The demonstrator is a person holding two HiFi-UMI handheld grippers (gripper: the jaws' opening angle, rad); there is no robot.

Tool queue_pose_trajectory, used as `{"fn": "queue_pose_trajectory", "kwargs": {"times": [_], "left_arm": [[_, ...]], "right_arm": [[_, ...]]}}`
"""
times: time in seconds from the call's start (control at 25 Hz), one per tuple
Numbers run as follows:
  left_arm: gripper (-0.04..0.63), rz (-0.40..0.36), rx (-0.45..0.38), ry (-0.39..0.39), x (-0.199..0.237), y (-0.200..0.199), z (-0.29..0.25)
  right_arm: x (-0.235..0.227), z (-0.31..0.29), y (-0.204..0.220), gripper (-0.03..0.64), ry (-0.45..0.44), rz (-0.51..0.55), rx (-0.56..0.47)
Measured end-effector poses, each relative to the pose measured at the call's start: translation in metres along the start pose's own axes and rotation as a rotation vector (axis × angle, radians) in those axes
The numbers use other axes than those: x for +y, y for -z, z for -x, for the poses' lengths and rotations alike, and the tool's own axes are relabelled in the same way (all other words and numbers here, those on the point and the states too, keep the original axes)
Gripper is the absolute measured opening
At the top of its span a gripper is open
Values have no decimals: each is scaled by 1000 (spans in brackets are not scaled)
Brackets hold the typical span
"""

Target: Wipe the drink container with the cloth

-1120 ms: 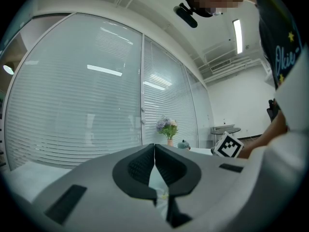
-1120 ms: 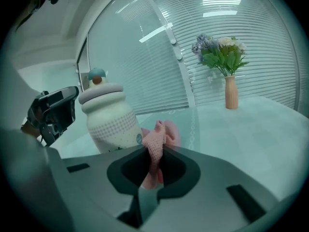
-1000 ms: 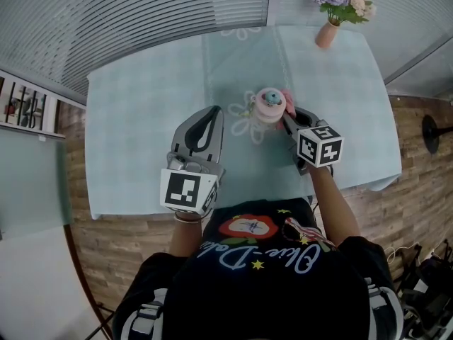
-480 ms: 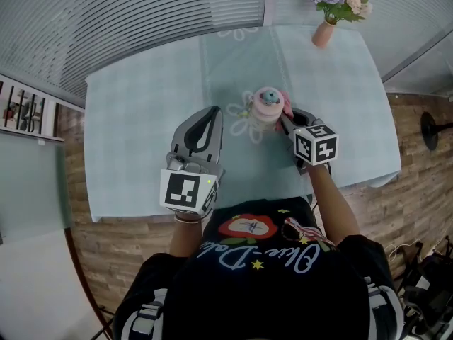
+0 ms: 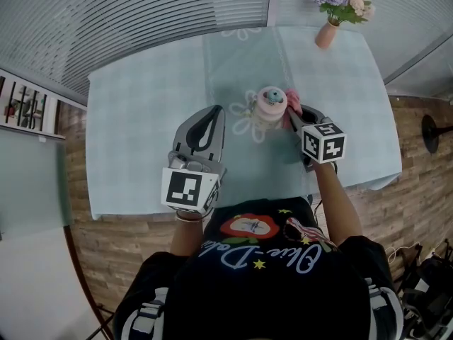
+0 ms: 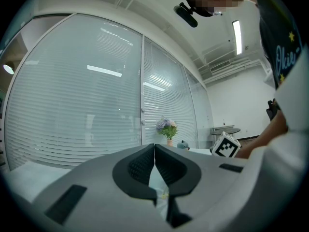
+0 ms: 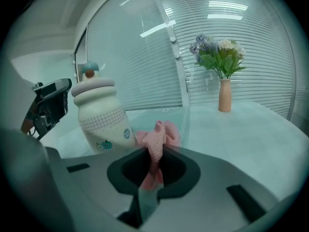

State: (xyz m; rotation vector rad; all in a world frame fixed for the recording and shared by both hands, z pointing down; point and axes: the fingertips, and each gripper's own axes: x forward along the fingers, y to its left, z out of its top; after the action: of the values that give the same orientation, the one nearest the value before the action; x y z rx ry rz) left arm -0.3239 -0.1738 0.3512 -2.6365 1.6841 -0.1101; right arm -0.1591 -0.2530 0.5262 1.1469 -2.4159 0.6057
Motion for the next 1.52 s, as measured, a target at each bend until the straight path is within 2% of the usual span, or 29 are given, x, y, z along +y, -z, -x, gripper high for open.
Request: {"fn": "queue_pose_trajectory", "kwargs": {"times": [0.24,0.4,0.56,0.72,0.92,1.16,1.52], "left_arm": [[5,-5,-3,1,-4,0,0],[5,-1,-1,-10,-2,0,1],[5,-2,-1,-23,0,-1,6],[5,-2,3,-37,2,-1,8],[5,-12,1,-47,3,-3,10],[5,-12,4,-64,5,-4,12],[5,0,10,-102,11,-2,18]], "right_arm": [[-9,12,-38,35,-47,19,-84],[-2,17,-69,35,-127,64,-136],[11,20,-92,35,-202,156,-177],[29,26,-111,35,-315,213,-211],[50,27,-115,35,-441,301,-182],[52,22,-107,35,-484,344,-140],[48,10,-91,35,-547,283,-93]]}}
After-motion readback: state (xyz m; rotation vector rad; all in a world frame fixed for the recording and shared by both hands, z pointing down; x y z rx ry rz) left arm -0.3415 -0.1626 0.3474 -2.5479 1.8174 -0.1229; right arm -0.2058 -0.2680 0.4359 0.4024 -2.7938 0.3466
